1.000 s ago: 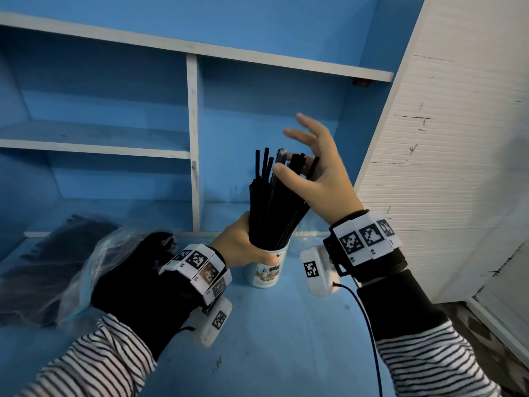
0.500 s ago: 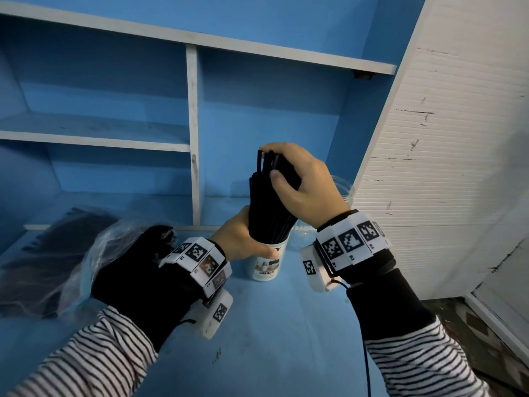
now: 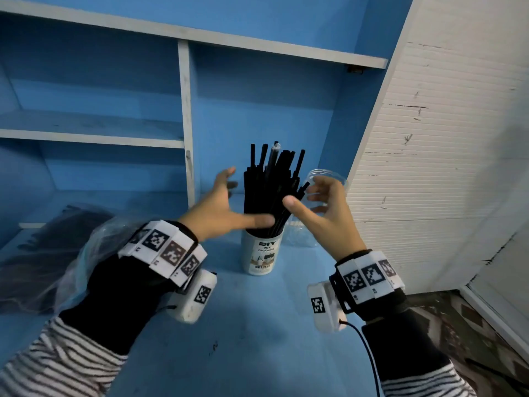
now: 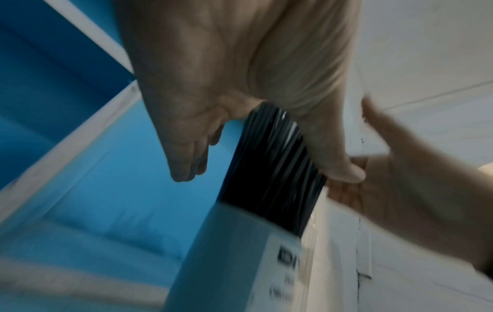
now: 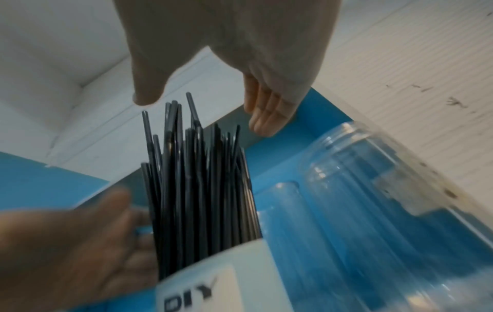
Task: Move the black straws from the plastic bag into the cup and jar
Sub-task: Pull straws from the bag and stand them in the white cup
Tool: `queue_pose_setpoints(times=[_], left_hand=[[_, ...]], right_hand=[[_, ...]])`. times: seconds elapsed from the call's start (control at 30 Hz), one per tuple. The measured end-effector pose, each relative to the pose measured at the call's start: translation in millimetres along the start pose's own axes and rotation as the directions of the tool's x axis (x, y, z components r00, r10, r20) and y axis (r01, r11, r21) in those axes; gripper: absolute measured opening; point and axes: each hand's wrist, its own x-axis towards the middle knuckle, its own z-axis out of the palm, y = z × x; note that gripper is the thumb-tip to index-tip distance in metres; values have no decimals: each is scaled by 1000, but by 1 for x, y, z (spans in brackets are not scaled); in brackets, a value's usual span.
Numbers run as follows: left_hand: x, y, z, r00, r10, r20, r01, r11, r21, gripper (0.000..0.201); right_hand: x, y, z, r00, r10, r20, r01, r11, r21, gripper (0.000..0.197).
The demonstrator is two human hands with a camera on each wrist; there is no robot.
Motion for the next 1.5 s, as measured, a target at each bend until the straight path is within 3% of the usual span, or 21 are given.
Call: queue_pose_setpoints(times=[0.07,0.17,0.33,0.43,0.57,0.67,0.77,0.8,0.87,0.93,1.0,1.07,1.27,1.4,1.5], left_hand=[[-6,22,-8,979,154,-133,-163,985,-62,120],[-9,49,-8,870,439,-223,-445,895,24,76],[9,46,13,768,623,-148,-549,760,348,40],[15,24,22,747,635,-196,-532,748,396,36],[11,8,22,712,680,-177,-525,683,508,30],[10,9,15,744,660,-109,-518,671,530,31],[5,22,9,801,568,-191,-479,798,366,38],[4,30,8,781,577,-239,-495,805,326,41],[3,47,10,696,659,-285,-571,749,338,43],[4,56,14,656,723,-217,-610,677,412,40],[7,52,17,705,694,-147,-570,678,465,37],[7,42,19,752,641,-155,-514,717,471,37],[2,25,23,765,634,-111,-492,688,533,35],[2,22,22,760,649,-29,-502,615,608,34],[2,30,17,797,604,-21,-497,675,545,37]], right_hand=[[-4,8,5,993,64,97,-59,997,-54,96],[-4,19,18,947,179,266,-148,980,-133,107],[-1,38,40,936,208,284,-155,968,-200,92],[-1,39,40,949,202,242,-155,967,-201,76],[-1,40,40,951,192,243,-140,967,-215,72],[0,42,40,947,191,258,-137,968,-212,72],[-2,42,40,927,233,292,-179,963,-200,76],[-2,43,41,921,245,303,-194,963,-189,77],[-3,41,42,917,243,315,-189,963,-193,73],[-3,38,43,918,235,319,-168,960,-223,64],[-1,36,44,921,228,317,-153,957,-246,58],[0,36,44,920,233,316,-155,955,-254,55],[0,39,47,926,211,312,-131,957,-257,54],[-1,39,48,929,204,308,-121,956,-268,54],[-1,37,48,925,217,313,-134,955,-265,57]])
